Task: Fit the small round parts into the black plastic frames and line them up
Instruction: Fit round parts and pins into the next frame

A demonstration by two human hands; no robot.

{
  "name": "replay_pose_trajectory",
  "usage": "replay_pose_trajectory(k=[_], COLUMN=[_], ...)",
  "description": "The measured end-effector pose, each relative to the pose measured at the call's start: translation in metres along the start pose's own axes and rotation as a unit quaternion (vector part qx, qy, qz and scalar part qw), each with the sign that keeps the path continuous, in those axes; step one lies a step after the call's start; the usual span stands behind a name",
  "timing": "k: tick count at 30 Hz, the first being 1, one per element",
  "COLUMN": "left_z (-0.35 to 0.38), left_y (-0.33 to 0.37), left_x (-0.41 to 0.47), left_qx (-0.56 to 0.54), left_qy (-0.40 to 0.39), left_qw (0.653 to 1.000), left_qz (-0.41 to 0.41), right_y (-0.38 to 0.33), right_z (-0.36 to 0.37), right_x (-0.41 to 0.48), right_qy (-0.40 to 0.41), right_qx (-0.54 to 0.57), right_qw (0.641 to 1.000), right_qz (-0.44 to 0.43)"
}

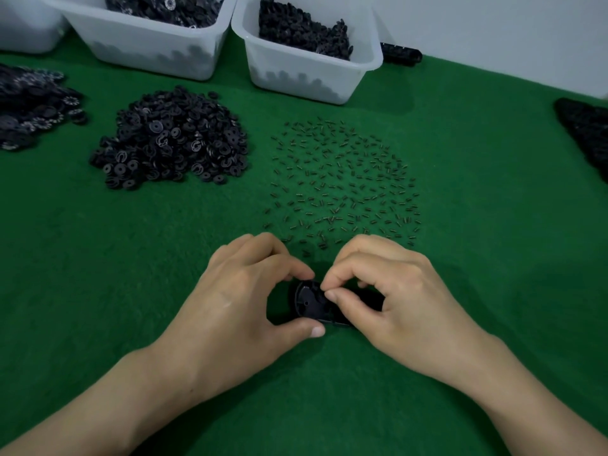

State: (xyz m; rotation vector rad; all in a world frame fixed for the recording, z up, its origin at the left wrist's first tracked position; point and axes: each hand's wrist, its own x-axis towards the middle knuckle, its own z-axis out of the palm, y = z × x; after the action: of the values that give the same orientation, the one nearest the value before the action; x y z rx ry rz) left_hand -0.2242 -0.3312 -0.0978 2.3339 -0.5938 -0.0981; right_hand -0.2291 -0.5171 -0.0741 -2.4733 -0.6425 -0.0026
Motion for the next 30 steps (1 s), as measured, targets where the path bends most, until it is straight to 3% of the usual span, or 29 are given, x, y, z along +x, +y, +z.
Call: replay_pose_trajectory(k=[10, 20, 23, 30], left_z=[0.0, 0.0, 0.0, 0.0], left_y=[0.0, -0.001, 0.0, 0.0], left_x=[0.0, 0.0, 0.0, 0.001], left_qx=[0.0, 0.0, -0.004, 0.0], left_qy=[0.0, -0.002, -0.004, -0.004], left_qw=[1.0, 1.0, 1.0, 1.0], left_qz=[0.002, -0.001, -0.001, -0.001], right_y=[0.002, 0.005, 0.012, 0.009], right_z=[0.002, -0.005, -0.016, -0.007], right_x=[-0.002, 0.005, 0.007, 0.013], right_qy=[-0.004, -0.061, -0.037, -0.045], right_qx=[-0.037, 0.044, 0.106, 0.044], right_qw=[0.999, 0.996, 0.991, 0.995], right_qz=[-0.006, 0.037, 0.078, 0.078])
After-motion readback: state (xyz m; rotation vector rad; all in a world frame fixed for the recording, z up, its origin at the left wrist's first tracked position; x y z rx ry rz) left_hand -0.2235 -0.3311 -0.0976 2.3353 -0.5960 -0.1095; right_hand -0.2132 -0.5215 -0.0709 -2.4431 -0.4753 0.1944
